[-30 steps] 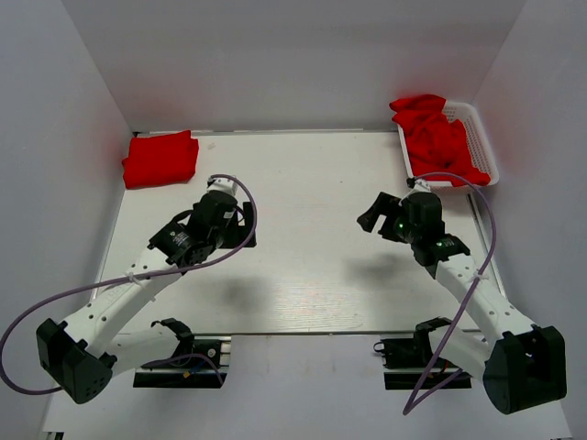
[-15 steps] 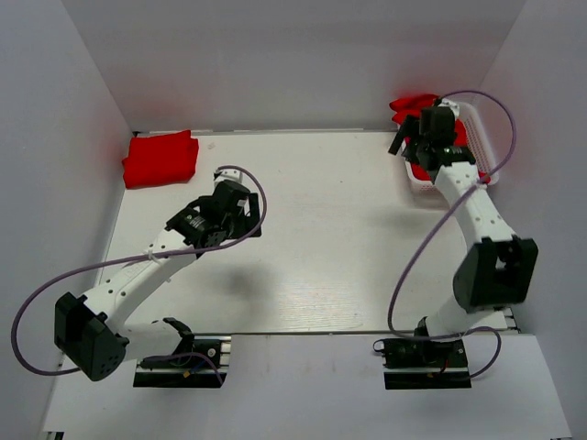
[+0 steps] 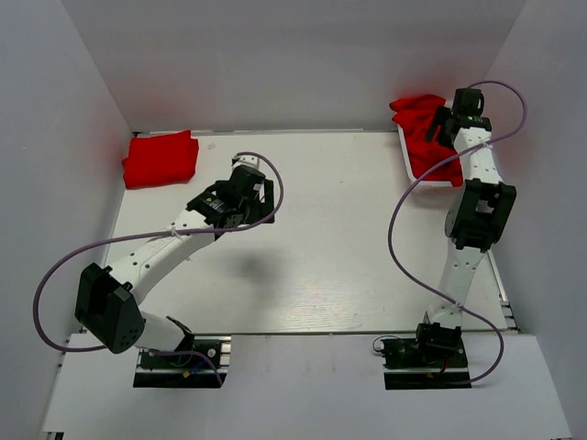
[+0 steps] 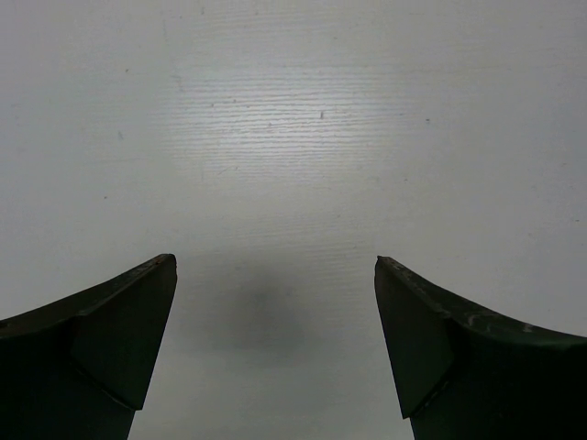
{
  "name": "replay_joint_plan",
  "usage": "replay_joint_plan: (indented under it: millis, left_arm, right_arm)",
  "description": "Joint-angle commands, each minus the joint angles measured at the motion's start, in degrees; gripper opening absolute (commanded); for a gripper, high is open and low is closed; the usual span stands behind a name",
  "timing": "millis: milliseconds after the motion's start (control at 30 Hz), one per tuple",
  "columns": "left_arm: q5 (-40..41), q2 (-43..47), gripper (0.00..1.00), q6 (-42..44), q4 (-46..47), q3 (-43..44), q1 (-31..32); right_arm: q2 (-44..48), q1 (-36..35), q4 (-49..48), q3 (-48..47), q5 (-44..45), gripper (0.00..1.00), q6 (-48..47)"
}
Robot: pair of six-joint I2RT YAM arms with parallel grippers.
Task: Fold and stack the t-shirts
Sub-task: Grab crumpled tshirt from bin with the right arm
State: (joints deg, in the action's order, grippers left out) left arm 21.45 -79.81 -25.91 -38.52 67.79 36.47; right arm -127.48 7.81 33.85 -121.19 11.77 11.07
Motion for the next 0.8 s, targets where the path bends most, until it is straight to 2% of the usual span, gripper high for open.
replay_joint_plan:
  millis: [0, 67, 100, 200, 400, 500, 533, 600, 767]
  left_arm:
    - [-1.68, -0.25, 0.99, 2.44, 4.42, 1.64, -0.26]
    - [-1.68, -1.04, 0.99, 3.15, 4.94, 2.17, -0.26]
    - [-1.68, -1.05, 0.99, 3.67, 4.95, 2.17, -0.26]
    - [-1.68, -3.07, 0.99, 3.68, 3.29, 3.40, -0.26]
    - [-1.68, -5.27, 0.99, 3.15, 2.05, 4.02, -0.26]
    - [-1.68, -5.27, 0.99, 2.62, 1.52, 4.02, -0.26]
    - [-1.68, -5.27, 0.99, 2.62, 1.52, 4.02, -0.26]
    - [-1.68, -5.27, 0.99, 2.09, 1.52, 4.02, -0.26]
    - [-1.68, -4.75, 0.99, 2.09, 1.52, 4.54, -0.26]
  right_arm:
    - [-0.92, 0.01, -9.39, -0.37, -3.76, 0.86, -3.95]
    - [-2.67, 0.10, -12.83, -0.54, -5.00, 0.85, -4.39]
    - [-3.38, 0.27, -14.84, -0.72, -5.18, 0.80, -4.65]
    - [-6.45, 0.36, -19.76, -1.42, -5.00, 0.74, -5.00]
    - [-10.85, 0.45, -20.13, -3.53, -2.19, 0.66, -5.89]
    - [-11.38, 0.45, -19.34, -3.00, -0.61, 0.56, -5.71]
    - [-11.30, 0.45, -19.43, -2.66, 0.26, 0.42, -5.71]
    - [-10.51, 0.54, -19.52, -2.65, 1.23, 0.02, -4.49]
    - [-3.92, 0.54, -24.09, 1.65, 1.41, 0.00, -3.16]
